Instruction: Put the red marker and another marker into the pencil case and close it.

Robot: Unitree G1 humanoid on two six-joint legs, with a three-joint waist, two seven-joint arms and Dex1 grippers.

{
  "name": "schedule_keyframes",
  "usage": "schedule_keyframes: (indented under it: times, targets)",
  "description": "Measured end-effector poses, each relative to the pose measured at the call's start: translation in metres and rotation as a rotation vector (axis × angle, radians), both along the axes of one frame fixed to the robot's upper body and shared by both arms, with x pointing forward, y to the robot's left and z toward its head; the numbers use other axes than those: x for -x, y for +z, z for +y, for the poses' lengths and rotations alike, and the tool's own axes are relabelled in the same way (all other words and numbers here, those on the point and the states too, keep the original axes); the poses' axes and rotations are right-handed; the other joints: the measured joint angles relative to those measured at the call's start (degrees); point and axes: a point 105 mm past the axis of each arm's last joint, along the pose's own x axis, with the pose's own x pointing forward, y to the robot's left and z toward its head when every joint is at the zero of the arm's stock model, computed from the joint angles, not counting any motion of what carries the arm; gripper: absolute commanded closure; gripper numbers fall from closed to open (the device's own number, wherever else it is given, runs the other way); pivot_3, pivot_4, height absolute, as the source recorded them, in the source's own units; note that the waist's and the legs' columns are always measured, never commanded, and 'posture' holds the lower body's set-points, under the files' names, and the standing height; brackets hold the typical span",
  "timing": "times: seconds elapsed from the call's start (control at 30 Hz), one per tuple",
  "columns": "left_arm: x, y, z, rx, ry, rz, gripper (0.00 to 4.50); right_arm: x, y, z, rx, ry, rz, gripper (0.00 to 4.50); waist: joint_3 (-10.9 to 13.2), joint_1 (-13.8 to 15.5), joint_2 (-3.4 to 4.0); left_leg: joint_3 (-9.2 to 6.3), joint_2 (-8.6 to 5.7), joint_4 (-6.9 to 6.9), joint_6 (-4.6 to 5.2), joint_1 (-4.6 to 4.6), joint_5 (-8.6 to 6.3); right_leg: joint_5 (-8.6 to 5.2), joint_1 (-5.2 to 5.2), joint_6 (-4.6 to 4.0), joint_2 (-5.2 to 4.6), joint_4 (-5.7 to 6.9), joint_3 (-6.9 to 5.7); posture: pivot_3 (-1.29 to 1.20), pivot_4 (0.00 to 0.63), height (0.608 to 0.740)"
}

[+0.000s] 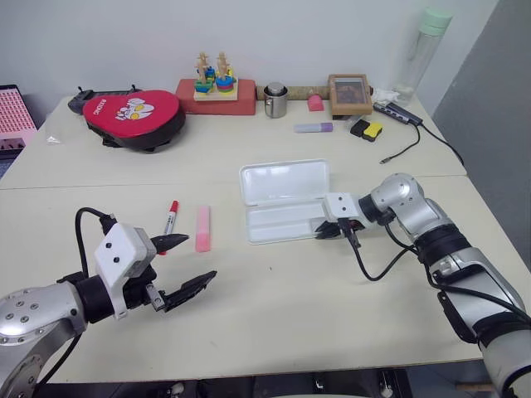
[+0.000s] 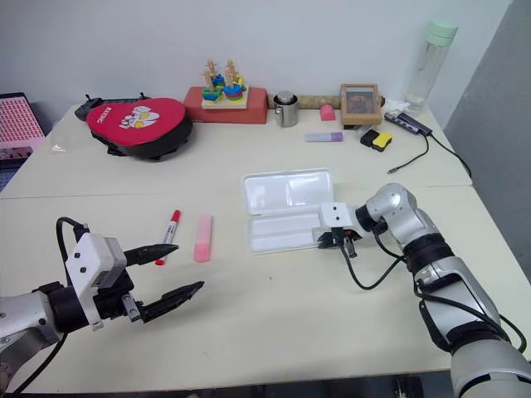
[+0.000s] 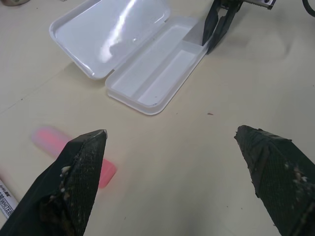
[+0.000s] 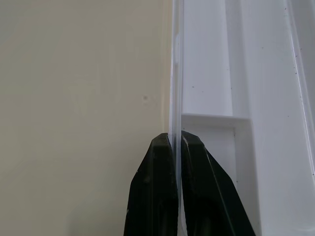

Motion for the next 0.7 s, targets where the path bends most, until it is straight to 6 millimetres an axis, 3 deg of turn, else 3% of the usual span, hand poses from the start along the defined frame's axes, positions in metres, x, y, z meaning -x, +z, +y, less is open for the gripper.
schedule_keyframes:
  times: [0.3,0.47,0.7]
  targets:
    - [-0.001,-0.007,0.003,0.0,0.014,0.024,0.0,0.05,0.019,0.019,-0.073,0.107,0.024,4.47,0.01,0.36,0.01,-0.05,0.0,0.02,0.0,-0.05,0.0,-0.03,-0.03,0.05,0.0,-0.01,-0.04,0.0,0.15,0.74]
    - [-0.004,-0.009,0.003,0.004,0.002,0.028,0.0,0.07,0.007,0.027,-0.098,0.066,0.064,4.47,-0.01,0.51,-0.01,-0.04,-0.01,0.05,0.0,-0.04,0.0,-0.04,-0.01,0.07,0.0,0.01,-0.04,0.0,0.15,0.74]
    - [-0.006,-0.008,0.004,0.003,-0.008,0.023,0.0,0.076,-0.005,0.03,-0.085,-0.003,0.086,4.47,-0.01,0.48,-0.01,-0.04,0.0,0.03,0.0,-0.03,0.0,-0.04,-0.02,0.07,0.0,0.0,-0.04,0.0,0.15,0.74]
